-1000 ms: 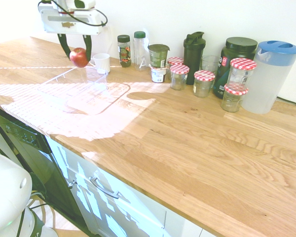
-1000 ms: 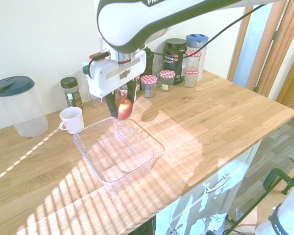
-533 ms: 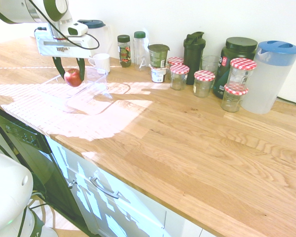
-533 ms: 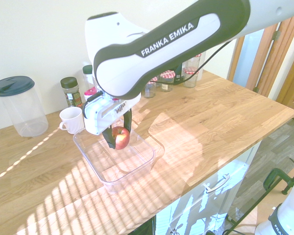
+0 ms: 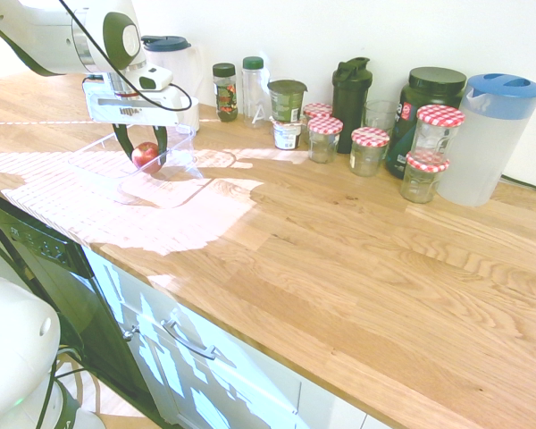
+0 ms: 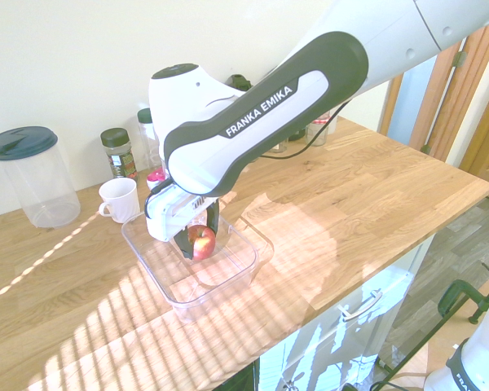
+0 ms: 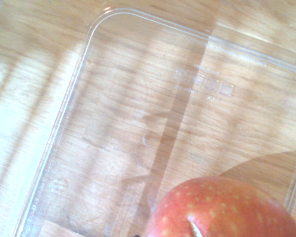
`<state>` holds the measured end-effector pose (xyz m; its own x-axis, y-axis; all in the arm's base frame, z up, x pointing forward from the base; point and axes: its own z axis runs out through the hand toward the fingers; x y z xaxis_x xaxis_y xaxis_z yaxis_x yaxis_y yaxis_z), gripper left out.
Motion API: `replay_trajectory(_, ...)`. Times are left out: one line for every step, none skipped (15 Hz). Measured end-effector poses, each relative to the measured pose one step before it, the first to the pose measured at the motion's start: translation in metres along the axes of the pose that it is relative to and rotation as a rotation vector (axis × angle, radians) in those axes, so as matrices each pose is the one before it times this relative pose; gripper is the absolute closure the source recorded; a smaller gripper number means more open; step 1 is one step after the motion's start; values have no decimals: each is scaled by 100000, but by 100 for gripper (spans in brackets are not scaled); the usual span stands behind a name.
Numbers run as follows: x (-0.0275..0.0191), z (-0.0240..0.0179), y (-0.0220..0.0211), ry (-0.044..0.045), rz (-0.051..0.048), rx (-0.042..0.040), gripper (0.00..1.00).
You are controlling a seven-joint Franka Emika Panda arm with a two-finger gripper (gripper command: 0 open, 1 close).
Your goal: Put the apple into the container
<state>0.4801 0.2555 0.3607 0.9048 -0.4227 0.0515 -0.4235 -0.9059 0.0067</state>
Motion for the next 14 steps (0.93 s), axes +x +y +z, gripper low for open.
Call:
replay_trajectory(52, 163, -118, -219, -96, -98, 0)
replay_trajectory(58, -31, -86, 55, -48, 97, 0)
replay_trajectory(-13, -24, -43, 26, -68, 47, 0)
replay_trajectory(-30, -69, -74, 62, -121, 82, 0)
replay_trajectory(33, -229, -87, 100, -20, 86, 0)
replay_trajectory(184, -744, -183, 67, 340, 326, 0)
replay_trajectory(227, -1329, -202, -105, 621, 411, 0)
replay_trajectory(269, -1923, -106, -108, 857, 463, 0)
replay_trajectory(467, -2539, 262, 538, 1313, -149, 0)
replay_trajectory(847, -3299, 864, 1087, 2408, -386, 0)
replay_trajectory(1434, -3114, 1773, 965, 3972, -719, 0)
replay_trajectory(2154, -2198, 2603, 969, 4493, -388, 0)
replay_trajectory(3004, -944, 3164, 670, 5347, -230, 0)
replay_trajectory(3499, 242, 3379, -516, 6194, -750, 0)
